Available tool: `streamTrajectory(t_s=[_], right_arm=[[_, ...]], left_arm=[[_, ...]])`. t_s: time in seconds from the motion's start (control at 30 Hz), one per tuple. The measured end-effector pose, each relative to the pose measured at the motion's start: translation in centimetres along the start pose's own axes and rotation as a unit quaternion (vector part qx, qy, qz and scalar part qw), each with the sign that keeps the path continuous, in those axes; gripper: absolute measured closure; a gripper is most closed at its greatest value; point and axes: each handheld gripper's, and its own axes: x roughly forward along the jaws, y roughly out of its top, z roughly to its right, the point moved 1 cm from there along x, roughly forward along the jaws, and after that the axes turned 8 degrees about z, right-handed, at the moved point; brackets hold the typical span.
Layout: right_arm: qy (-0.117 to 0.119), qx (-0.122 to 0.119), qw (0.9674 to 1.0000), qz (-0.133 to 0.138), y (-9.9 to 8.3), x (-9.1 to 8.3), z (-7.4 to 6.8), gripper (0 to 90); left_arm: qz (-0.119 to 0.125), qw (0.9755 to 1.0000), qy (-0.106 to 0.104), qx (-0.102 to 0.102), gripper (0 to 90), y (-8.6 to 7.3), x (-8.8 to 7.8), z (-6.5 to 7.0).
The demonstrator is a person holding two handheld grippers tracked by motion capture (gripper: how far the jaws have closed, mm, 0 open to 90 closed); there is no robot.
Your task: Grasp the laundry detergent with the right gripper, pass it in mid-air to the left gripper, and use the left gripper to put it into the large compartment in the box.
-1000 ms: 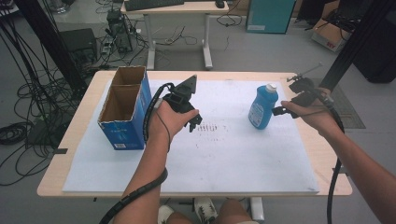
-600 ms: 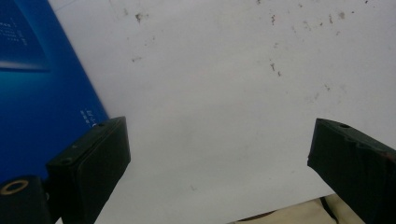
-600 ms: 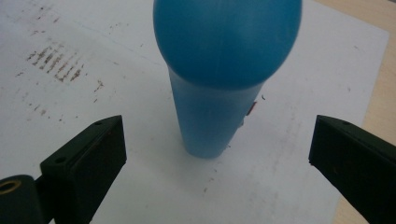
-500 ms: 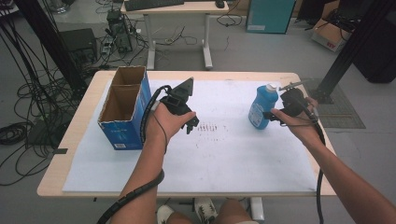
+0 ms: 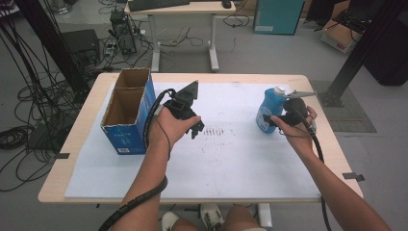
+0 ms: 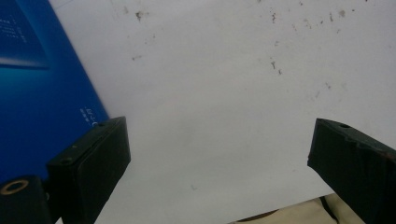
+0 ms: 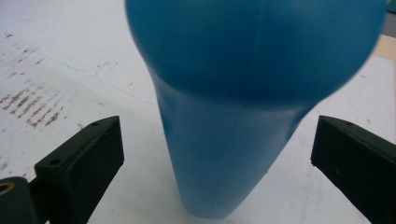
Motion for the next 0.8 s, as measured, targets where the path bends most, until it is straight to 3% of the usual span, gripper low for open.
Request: streamTrajectory(t_s=[0.3, 0.53, 0.8], right_arm=[[-0.003, -0.009, 0.9993, 0.036, -1.0, 0.7, -0.3, 1.9], [-0.013, -0.008, 0.9990, 0.042, -1.1, 1.0, -0.2, 1.6], [-0.008, -0.016, 0.9984, 0.054, -1.2, 1.3, -0.4, 1.6]], left_arm=[[-0.001, 1.0000, 0.001, 0.000, 6.0, 0.0, -0.1, 0.0], [0.005, 1.0000, 0.000, 0.001, 6.0, 0.1, -0.2, 0.2], [0.008, 1.0000, -0.003, 0.001, 6.0, 0.1, -0.2, 0.3]])
